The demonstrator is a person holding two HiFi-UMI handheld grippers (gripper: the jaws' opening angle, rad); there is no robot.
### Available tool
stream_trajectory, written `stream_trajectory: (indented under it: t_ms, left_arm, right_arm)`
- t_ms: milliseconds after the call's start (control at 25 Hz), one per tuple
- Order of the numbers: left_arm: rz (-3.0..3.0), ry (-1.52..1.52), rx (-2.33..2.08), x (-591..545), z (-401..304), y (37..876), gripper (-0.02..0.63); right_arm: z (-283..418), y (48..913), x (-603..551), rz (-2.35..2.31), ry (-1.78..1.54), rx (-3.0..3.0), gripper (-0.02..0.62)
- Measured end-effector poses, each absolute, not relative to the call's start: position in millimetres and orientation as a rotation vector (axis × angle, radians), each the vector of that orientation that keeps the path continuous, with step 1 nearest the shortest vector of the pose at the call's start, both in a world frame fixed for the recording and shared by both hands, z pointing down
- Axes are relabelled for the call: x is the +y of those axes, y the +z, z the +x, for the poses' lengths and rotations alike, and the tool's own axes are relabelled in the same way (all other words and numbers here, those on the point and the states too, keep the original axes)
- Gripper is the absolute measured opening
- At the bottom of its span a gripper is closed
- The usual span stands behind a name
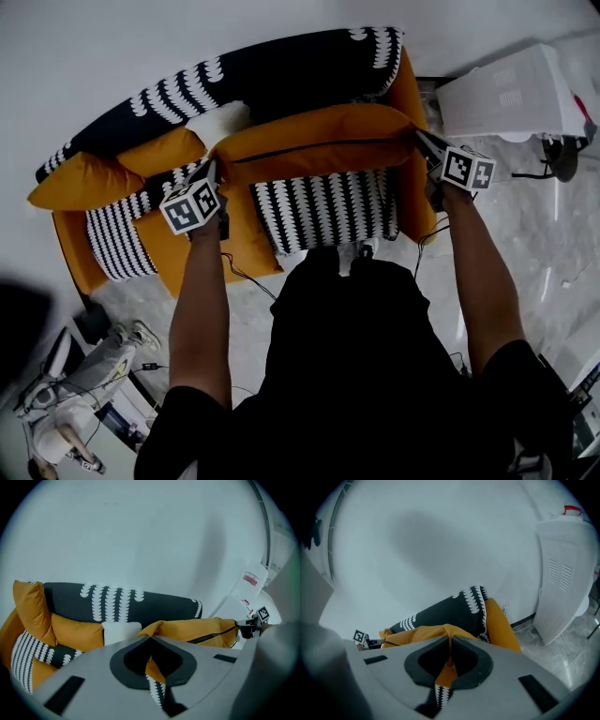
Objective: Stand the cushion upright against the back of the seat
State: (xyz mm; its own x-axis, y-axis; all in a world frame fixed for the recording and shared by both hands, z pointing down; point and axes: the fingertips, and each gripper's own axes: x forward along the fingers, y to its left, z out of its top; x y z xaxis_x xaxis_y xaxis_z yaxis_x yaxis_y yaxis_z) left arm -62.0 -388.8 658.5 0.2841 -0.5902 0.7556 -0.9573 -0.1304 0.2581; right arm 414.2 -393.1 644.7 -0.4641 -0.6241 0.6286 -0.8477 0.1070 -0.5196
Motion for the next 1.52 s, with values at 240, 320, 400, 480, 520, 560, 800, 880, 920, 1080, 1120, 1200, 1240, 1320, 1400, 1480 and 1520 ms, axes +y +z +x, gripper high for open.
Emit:
stream_trajectory:
  t_ms: [240, 320, 400, 480, 520, 560, 800, 880, 920, 1080, 1120, 1200, 1240, 1320, 1400, 1480, 1520]
  left_arm:
    - [1.88, 0.61, -1.372, -448.0, -57.0, 641.3, 0.02]
    - [1.897, 0.603, -1.363, -461.8, -54.7, 636.6, 0.02]
    - [1.898, 0.582, -1.362, -473.4, -54.2, 633.7, 0.02]
    - [1.895, 0.567, -1.367, -484.5, -55.6, 633.2, 0.02]
    - [1.896, 0.563, -1.368, -490.9, -56.4, 633.2, 0.02]
    - [1.898, 0.559, -1.368, -498.2, -56.6, 632.0, 0.02]
    - [1.81, 0.578, -1.368, -525.8, -62.9, 648.4, 0.021]
    - [1.828, 0.577, -1.346, -528.9, -60.7, 653.1, 0.021]
    - [1.846, 0.58, -1.34, -530.4, -59.3, 654.5, 0.021]
    - [1.881, 0.577, -1.346, -538.6, -56.2, 660.5, 0.021]
    - [1.88, 0.571, -1.35, -541.7, -56.4, 661.7, 0.021]
    - [1.876, 0.568, -1.358, -548.8, -57.5, 663.9, 0.022]
    - [1.875, 0.57, -1.361, -552.8, -57.5, 664.8, 0.023]
    - [1.872, 0.57, -1.357, -560.6, -56.4, 665.9, 0.023]
    - [1.864, 0.555, -1.345, -566.5, -55.7, 666.0, 0.023]
    - [1.859, 0.534, -1.34, -570.5, -57.3, 664.1, 0.023]
    - [1.862, 0.529, -1.345, -571.9, -58.7, 662.5, 0.023]
  right_arm:
    - [421.9, 622.8, -428.5, 1.592, 1.315, -2.14, 0.043]
    - [425.0, 618.5, -438.9, 1.623, 1.304, -2.132, 0.043]
    - [426.6, 612.7, -452.4, 1.643, 1.288, -2.138, 0.043]
    - [427.4, 607.6, -468.1, 1.667, 1.27, -2.145, 0.043]
    - [427.3, 606.8, -476.7, 1.681, 1.261, -2.143, 0.043]
    - [426.6, 607.6, -485.9, 1.698, 1.253, -2.135, 0.043]
    - [417.8, 626.8, -532.7, 1.772, 1.169, -2.013, 0.043]
    - [421.1, 637.0, -539.5, 1.812, 1.159, -1.938, 0.044]
    - [423.1, 641.7, -542.4, 1.835, 1.161, -1.908, 0.044]
    - [427.1, 653.7, -552.3, 1.839, 1.101, -1.852, 0.044]
    - [426.9, 655.3, -555.1, 1.823, 1.077, -1.848, 0.045]
    - [425.6, 658.4, -562.1, 1.786, 1.039, -1.844, 0.045]
    - [425.5, 660.1, -566.0, 1.767, 1.024, -1.841, 0.046]
    - [426.7, 662.6, -573.3, 1.734, 1.0, -1.829, 0.046]
    - [427.2, 663.6, -578.9, 1.704, 0.993, -1.817, 0.046]
    - [425.5, 663.6, -581.7, 1.668, 1.002, -1.813, 0.046]
    - [424.8, 663.3, -582.0, 1.648, 1.002, -1.812, 0.046]
